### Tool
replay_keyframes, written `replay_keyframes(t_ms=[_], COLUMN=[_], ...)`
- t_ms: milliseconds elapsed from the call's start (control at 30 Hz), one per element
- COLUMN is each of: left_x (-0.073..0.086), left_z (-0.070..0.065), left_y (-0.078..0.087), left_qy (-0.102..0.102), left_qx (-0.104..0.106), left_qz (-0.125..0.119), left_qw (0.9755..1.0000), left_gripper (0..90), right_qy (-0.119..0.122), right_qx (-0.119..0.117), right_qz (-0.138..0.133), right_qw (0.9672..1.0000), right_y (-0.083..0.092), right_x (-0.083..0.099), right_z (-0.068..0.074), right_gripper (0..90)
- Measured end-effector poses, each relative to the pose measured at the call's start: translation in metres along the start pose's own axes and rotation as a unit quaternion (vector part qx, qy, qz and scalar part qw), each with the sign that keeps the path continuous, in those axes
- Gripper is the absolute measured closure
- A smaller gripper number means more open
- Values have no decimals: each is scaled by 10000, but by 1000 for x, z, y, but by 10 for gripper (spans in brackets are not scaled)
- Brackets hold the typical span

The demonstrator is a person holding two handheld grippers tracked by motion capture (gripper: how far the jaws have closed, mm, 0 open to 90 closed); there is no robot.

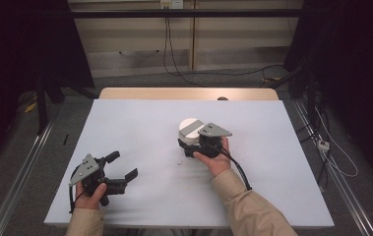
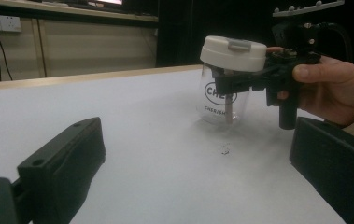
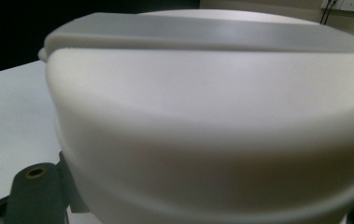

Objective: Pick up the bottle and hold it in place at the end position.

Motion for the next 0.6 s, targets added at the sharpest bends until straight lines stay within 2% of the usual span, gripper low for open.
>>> replay_keyframes(t_ms=[600], left_x=[0], left_z=[0], left_y=[1], left_qy=[38], left_qx=[7], left_qz=[-22], left_qw=[10000], left_gripper=[31], right_qy=[91], right_qx=[0], right_qz=[2], right_qw=[10000], right_y=[-8], right_x=[-8], right_z=[-1], right_gripper=[185])
Point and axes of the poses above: each handheld gripper's, and its own axes: y roughly backward along the jaws, x roughly out of its underside, z roughly to its left, the point moved 6 cm from there along -y, roughly forward along the jaws, and after that the axes turned 12 degrees about x, right-handed, at the moved point
